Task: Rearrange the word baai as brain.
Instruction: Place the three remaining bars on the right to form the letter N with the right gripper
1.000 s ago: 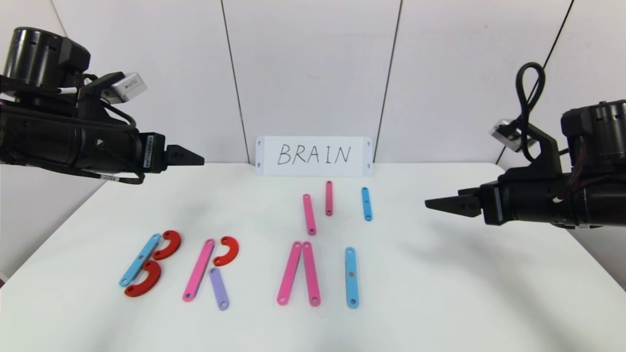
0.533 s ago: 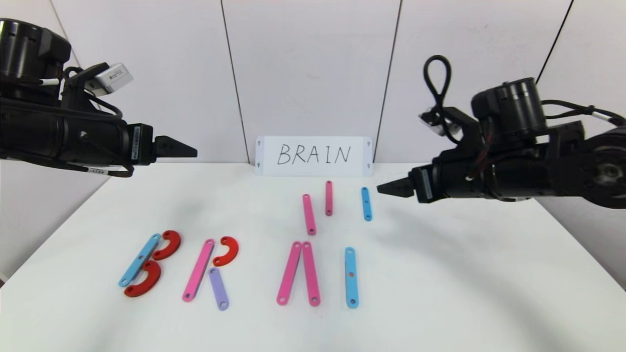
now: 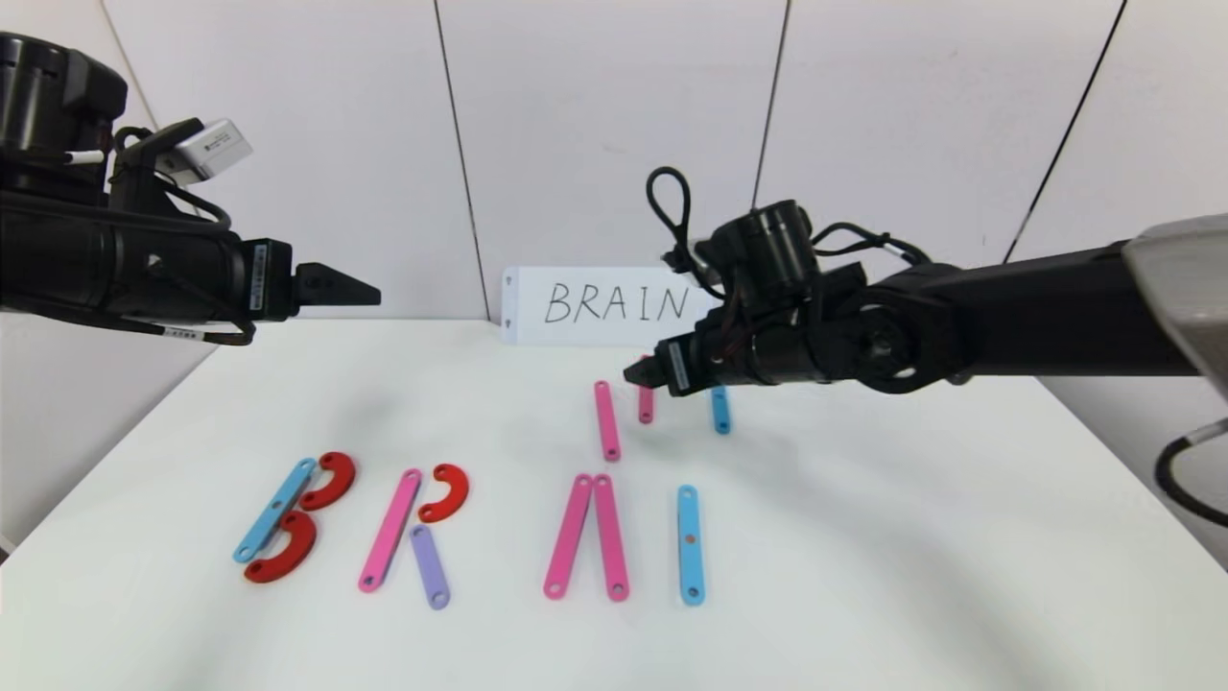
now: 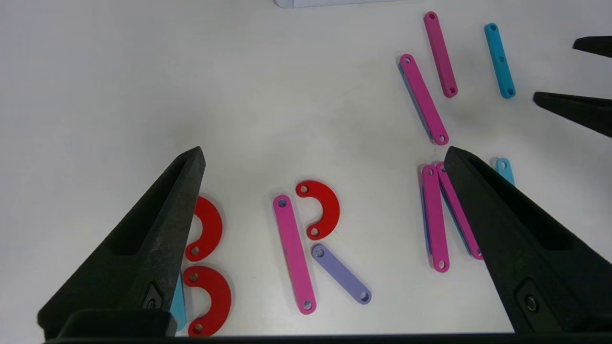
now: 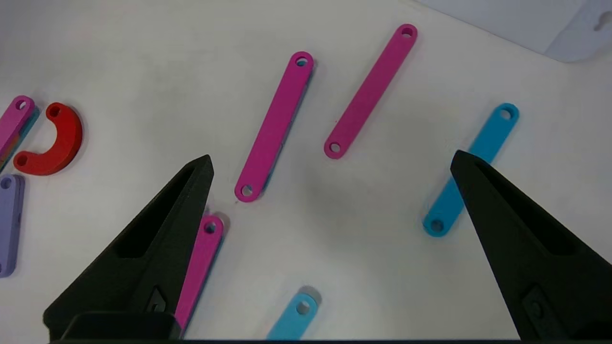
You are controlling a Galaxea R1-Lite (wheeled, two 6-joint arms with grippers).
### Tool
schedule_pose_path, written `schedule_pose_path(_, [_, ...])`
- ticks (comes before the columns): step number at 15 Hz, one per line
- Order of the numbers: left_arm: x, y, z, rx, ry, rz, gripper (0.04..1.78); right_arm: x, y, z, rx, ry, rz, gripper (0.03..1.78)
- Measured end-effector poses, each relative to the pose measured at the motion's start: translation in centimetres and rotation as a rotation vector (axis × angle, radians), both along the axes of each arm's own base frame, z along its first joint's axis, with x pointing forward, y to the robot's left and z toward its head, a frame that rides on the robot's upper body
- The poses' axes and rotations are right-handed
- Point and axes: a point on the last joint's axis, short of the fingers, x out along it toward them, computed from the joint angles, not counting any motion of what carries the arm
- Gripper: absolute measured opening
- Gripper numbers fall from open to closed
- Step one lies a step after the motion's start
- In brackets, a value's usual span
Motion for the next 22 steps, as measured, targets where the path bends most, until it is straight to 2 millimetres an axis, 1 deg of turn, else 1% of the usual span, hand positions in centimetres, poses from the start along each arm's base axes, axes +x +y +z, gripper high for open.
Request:
schedule_pose_path(2, [0.2,0.0,-0.1,0.000,0.005,0.000,1.74,1.3,1.6,-1.2,-0.002,-0.002,0.006,1.74])
schedule_pose_path(4, [0.4,0.0,-0.3,0.001,0.010,-0.001,1.74,2.1,3.3,-2.5,-0.011,-0.006,0.010,1.74])
schedule_pose_path(5, [0.4,0.0,-0.4,0.001,0.013,-0.001,1.74,2.5,4.5,-3.3,-0.022,-0.017,0.005,1.74])
schedule_pose_path(7, [0.5,-0.1,-0.4,0.000,0.016,-0.001,1.74,2.7,6.3,-4.2,-0.026,-0.035,0.005,1.74])
schedule_pose_path(9, [0.7,-0.1,-0.6,0.000,0.022,-0.001,1.74,2.8,7.5,-4.7,-0.015,-0.033,0.007,1.74])
schedule_pose_path(12, [0.9,-0.1,-0.8,0.001,0.031,-0.003,1.74,3.3,8.4,-6.0,-0.032,-0.045,-0.035,1.74])
schedule_pose_path(17, [1.1,-0.2,-1.0,0.001,0.034,-0.004,1.74,3.2,10.0,-8.4,-0.015,-0.010,-0.081,1.74])
schedule_pose_path(20, [1.1,-0.2,-1.0,0.001,0.034,-0.003,1.74,3.1,10.4,-9.5,-0.026,0.007,-0.077,1.74])
schedule_pose_path(22, [1.1,-0.2,-1.0,0.001,0.035,-0.003,1.74,3.2,10.5,-9.9,-0.024,0.015,-0.082,1.74])
